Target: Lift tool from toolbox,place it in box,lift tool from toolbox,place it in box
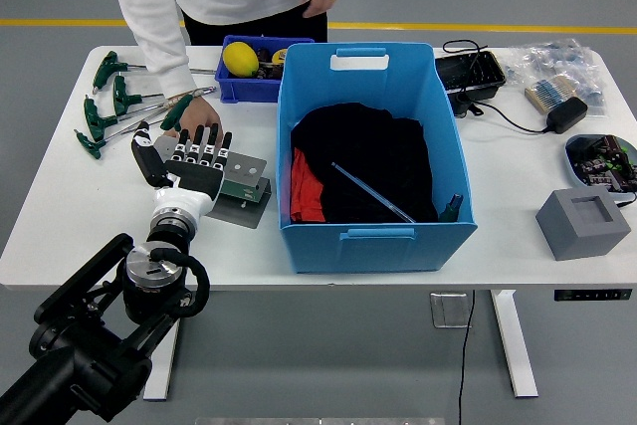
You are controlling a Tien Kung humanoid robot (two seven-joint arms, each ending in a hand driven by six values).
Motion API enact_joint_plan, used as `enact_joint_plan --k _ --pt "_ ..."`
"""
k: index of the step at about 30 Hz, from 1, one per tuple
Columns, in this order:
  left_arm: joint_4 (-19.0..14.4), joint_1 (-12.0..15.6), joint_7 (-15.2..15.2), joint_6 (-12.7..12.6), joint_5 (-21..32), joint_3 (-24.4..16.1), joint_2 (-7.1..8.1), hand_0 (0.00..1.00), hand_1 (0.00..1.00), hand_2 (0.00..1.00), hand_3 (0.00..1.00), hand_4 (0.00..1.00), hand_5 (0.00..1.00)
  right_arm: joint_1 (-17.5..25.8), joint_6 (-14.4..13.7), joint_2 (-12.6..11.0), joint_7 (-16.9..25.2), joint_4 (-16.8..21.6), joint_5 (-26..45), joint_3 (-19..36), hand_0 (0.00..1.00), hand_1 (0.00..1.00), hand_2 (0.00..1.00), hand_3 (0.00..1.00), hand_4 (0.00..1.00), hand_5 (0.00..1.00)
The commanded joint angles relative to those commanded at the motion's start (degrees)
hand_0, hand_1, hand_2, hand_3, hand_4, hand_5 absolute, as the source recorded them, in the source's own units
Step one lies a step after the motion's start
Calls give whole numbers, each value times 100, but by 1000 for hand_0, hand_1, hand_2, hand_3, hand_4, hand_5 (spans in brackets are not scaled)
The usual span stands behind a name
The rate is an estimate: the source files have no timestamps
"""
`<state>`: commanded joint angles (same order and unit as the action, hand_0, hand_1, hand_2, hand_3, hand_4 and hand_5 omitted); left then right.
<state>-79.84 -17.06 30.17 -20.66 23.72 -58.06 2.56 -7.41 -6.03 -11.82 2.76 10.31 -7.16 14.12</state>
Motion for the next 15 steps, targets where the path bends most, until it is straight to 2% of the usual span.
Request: enact_joint_plan --k 10,11,15 --pt "-55 87 -9 -20 -43 -1 -21 841 869 998 998 740 808 8 4 -10 9 0 82 -90 683 657 710 572 781 727" --pt "-75 104 -11 -21 -50 2 -24 842 867 991 998 741 785 6 4 -10 13 0 102 -109 684 657 710 572 781 727" --pt "-135 155 -46 -9 -68 21 -21 842 867 991 998 741 785 -5 10 -14 74 0 361 -371 684 657 710 572 781 727"
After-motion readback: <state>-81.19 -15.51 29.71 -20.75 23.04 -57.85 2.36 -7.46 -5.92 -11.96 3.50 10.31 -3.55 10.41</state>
